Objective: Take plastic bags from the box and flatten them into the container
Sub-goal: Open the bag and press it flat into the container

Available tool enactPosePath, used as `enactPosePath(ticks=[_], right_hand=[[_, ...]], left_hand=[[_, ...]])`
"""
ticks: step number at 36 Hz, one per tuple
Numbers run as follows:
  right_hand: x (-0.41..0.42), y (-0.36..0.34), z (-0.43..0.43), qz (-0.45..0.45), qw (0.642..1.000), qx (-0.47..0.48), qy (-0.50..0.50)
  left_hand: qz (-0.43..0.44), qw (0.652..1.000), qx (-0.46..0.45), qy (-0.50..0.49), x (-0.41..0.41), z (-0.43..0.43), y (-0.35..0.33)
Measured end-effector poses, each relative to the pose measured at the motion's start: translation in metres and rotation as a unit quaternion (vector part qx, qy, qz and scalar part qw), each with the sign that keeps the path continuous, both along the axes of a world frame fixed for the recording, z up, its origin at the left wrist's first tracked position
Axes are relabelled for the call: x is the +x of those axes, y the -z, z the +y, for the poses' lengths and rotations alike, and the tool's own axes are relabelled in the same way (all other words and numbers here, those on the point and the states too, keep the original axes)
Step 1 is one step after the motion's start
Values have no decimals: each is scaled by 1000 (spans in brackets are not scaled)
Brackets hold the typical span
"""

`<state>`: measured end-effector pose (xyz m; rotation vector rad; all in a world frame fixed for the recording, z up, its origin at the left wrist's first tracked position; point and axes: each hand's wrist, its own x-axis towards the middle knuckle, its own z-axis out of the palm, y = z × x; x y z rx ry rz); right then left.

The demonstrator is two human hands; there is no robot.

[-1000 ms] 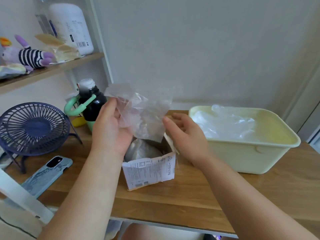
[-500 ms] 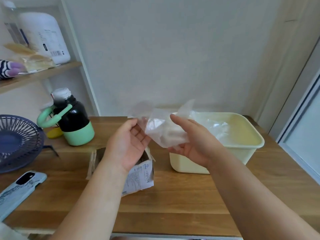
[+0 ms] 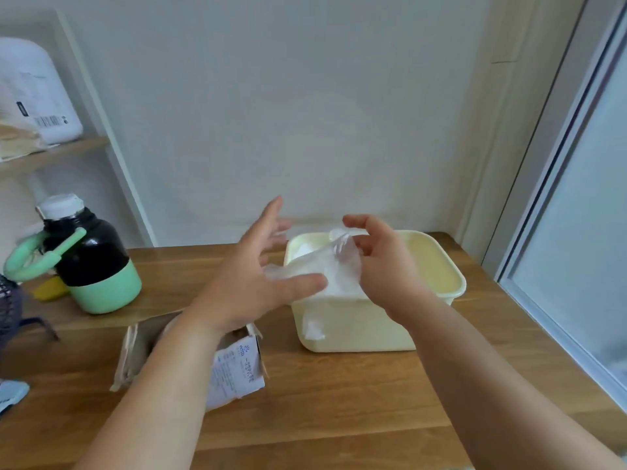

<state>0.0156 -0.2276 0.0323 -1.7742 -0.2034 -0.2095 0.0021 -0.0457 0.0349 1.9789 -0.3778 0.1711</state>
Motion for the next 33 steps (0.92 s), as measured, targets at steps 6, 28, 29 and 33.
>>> enactPosePath(ticks=[6,28,29,33], right_hand=[[-1,-1,1,-22,1000,-5,-19],[17,-8,-33,112,956,267,55],[19,-9,-35,115,953,274,56],[29,-5,-44,135,938,309,85]], left_hand=[[-78,994,33,-64,12,-26,10],[243,833,-489,-90,42,-23,-7],[250,819,-499,-130,47,-19,-5],[153,819,-480,-276,57,-15,0]])
